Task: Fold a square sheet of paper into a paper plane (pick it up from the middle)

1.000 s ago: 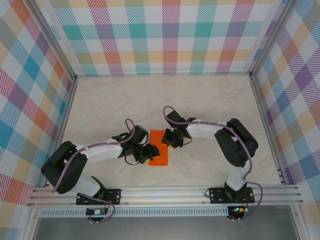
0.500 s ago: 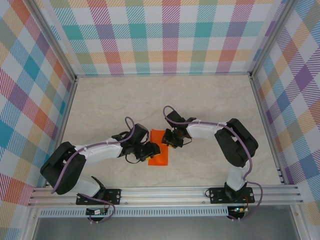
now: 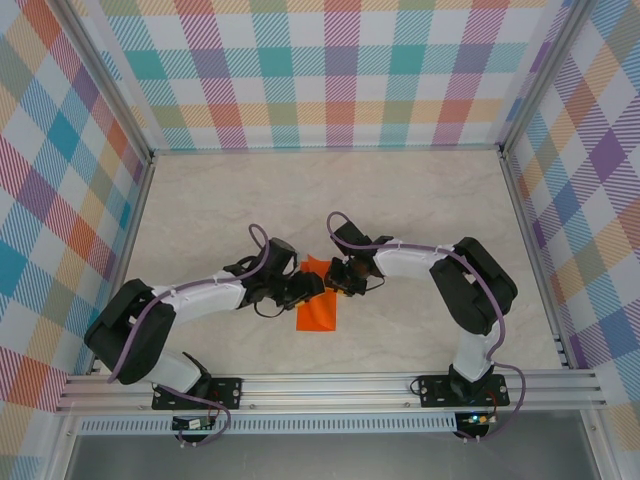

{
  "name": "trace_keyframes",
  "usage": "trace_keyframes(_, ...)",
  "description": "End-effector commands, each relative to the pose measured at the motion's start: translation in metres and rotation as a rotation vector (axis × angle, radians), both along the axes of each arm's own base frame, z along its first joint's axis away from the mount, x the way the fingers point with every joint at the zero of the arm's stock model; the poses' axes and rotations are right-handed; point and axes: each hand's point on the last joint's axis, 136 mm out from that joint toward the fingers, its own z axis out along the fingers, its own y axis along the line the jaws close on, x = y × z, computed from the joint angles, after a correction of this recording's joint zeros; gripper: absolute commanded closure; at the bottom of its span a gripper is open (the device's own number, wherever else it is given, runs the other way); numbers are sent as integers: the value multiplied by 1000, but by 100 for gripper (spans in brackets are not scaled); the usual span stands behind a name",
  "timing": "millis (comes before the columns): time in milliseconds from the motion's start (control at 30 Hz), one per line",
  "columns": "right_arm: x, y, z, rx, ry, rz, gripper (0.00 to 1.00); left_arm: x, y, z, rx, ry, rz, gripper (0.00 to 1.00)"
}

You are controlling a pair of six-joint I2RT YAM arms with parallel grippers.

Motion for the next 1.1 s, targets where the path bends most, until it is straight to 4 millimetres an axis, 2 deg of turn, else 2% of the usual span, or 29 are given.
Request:
trace_keyframes(0,-35,-27,-44,-127,142,-3,71,16,-3,11,-9,-53,-32,45)
trace_keyframes(167,-35,-27,-44,-127,142,-3,71,23,-3,8,-35,-32,-37,45)
trace_keyframes(400,-30,-19,-34,-75,113,4,71,11,-1,-1,-39,45,-26,50)
trace_keyframes(567,-20,-8,-10,-9,39,13,69,3,9,-4,-26,58,14,61)
trace_keyframes(667,-15,-6,11,15,-22,17,66,4,10,-3,-24,57,18,74)
trace_keyframes(733,-15,-13,22,6,-58,9,62,5,10,-3,-21,60,17,81)
trace_keyframes(867,-26,-37,37,-31,-130,-29,51,7,9,-3,-13,64,17,87)
trace_keyframes(967,-39,-41,53,-25,-221,9,39,8,9,-1,-10,66,19,89)
trace_keyframes(1067,-53,-34,67,-38,-309,82,32,8,10,1,-5,69,21,89)
